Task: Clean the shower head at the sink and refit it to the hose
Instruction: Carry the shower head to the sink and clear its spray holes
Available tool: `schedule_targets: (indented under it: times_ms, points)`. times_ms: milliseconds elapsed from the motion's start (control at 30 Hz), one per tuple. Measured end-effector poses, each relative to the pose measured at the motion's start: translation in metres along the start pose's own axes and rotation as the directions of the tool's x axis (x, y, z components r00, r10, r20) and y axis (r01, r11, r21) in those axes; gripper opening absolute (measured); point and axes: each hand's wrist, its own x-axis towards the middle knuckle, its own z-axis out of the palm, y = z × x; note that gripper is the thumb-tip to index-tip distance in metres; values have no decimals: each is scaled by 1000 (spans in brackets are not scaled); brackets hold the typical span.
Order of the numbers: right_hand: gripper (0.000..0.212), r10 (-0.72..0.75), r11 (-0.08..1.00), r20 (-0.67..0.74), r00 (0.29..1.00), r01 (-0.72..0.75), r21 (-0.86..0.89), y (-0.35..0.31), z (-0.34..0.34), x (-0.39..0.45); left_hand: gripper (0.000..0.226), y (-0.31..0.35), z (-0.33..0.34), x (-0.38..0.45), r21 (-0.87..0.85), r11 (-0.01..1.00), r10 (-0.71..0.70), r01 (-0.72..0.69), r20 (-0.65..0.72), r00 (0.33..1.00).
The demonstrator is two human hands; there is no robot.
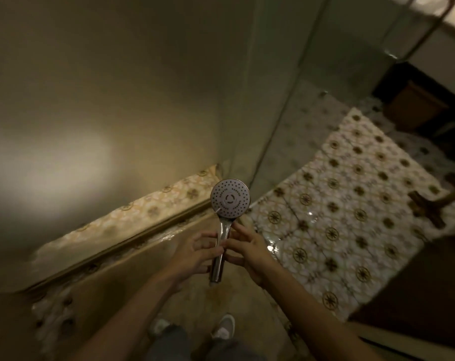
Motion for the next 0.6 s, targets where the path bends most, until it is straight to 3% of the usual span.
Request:
schedule_targets:
  times_ms: [233,367,467,600]
  points:
    - [42,-36,986,-184,982,65,153,2,-112,-16,38,13,107,65,170,983,-100,73,155,983]
    - [46,9,960,-356,935,92,266,-2,-166,-15,43,29,160,110,264,961,-153,84,251,956]
    - [38,29,942,-426,904,118,314,-22,-205,-8,41,48,197,150,318,946,-171,66,316,933]
    - [44,75,923,-530,845,143,358,-52,-253,5,38,82,248,201,394,917,-229,59,400,887]
